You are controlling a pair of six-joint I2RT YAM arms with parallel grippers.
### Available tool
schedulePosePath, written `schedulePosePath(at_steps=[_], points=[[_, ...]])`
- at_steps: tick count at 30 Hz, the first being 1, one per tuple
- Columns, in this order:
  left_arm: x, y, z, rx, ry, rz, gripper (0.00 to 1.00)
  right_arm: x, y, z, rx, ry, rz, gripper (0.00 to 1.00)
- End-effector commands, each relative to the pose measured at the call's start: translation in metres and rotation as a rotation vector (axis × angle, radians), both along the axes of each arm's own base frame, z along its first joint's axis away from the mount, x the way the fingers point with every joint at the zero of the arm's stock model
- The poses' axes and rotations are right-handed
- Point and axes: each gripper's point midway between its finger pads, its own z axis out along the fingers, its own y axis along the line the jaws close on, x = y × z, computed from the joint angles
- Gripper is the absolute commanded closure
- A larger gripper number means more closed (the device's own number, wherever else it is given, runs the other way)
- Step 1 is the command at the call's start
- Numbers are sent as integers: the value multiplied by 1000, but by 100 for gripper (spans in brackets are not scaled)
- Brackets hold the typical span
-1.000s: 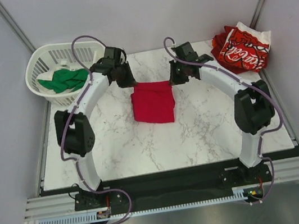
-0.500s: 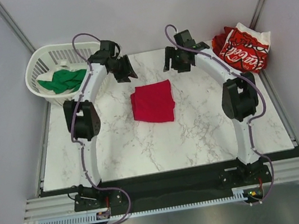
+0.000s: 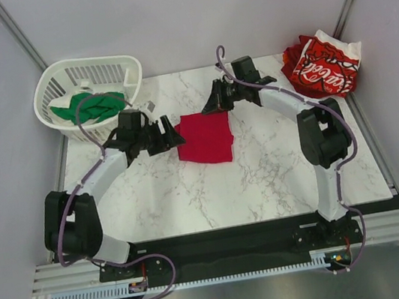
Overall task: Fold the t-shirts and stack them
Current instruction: Fold the tshirt
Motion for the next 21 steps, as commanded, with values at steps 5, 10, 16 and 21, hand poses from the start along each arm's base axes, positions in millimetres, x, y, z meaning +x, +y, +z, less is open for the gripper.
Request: schedulePosePath(at_steps=[5, 10, 16, 21], points=[[13, -12, -13, -268, -159, 7, 9, -3, 40, 10, 163, 10, 158, 88], [25, -6, -9, -348, -207, 60, 37, -8, 44, -9, 144, 39, 167, 98], [41, 10, -6, -346, -221, 143, 98, -9, 49, -25, 123, 62, 164, 100], [49, 8, -26, -347, -163, 142, 98, -2, 60, -32, 126, 72, 170, 100]])
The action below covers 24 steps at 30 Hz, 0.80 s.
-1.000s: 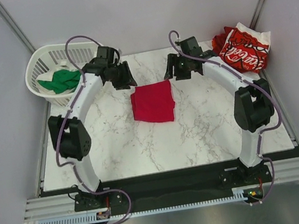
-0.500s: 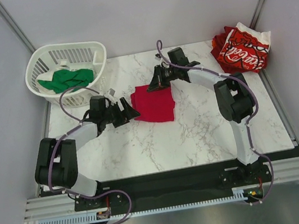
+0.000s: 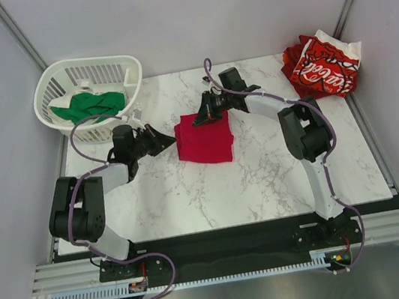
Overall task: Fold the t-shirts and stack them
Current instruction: Fold the tshirt
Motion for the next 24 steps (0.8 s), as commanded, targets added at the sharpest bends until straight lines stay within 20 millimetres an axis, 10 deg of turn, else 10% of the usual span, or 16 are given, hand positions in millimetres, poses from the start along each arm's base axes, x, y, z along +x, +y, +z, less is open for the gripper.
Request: schedulePosePath(at_steps=[1, 16, 24], points=[[16, -4, 2, -36, -9, 7, 98, 11, 17, 14, 41, -54, 28, 100], [30, -18, -42, -34, 88, -19, 98, 1, 39, -7, 105, 3, 104, 100], [1, -14, -64, -52, 198, 10, 98, -16, 33, 0, 120, -21, 127, 100]])
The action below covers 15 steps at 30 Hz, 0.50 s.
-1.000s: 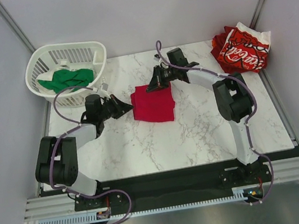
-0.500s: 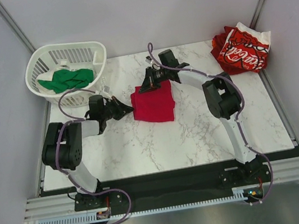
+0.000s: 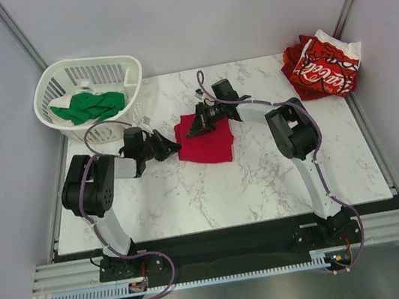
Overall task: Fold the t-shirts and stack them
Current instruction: Fold the tshirt
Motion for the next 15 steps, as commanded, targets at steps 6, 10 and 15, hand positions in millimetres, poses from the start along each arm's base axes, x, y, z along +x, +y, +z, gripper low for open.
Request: schedulePosePath(at_steps=[6, 10, 15], points=[[-31, 0, -1, -54, 68, 23, 98, -20, 1, 37, 84, -96, 90, 98], [-37, -2, -3, -57, 76, -2, 98, -20, 5, 29, 91, -86, 100, 98], [-43, -14, 2, -59, 44, -83, 98, -9, 23, 24, 176, -43, 84, 98]])
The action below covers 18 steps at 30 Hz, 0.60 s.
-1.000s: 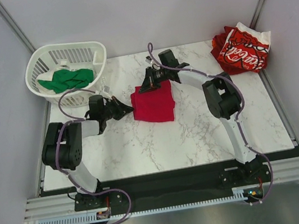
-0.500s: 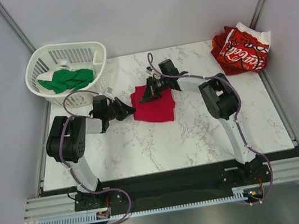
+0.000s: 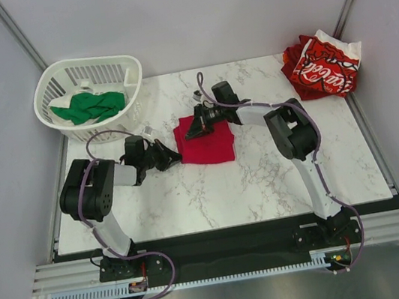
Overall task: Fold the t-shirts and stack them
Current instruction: Fold the tshirt
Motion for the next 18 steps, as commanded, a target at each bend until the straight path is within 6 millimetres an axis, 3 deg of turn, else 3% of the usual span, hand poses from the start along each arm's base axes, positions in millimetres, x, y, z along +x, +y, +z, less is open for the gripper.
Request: schedulePosePath(at_steps=[1, 4, 11, 16, 18], points=[[-4, -13, 16, -28, -62, -78, 98, 10, 25, 28, 151, -84, 37, 98], [-6, -17, 20, -34, -79, -109, 98, 9, 34, 17, 158, -44, 38, 98], [-20, -27, 34, -36, -141, -185, 98, 14, 35, -53, 93, 44, 0, 100], [-49, -40, 33, -31, -152, -263, 98, 18, 33, -93, 36, 91, -38, 100], [-64, -50, 29, -24, -140, -292, 98, 22, 32, -98, 12, 82, -61, 100]])
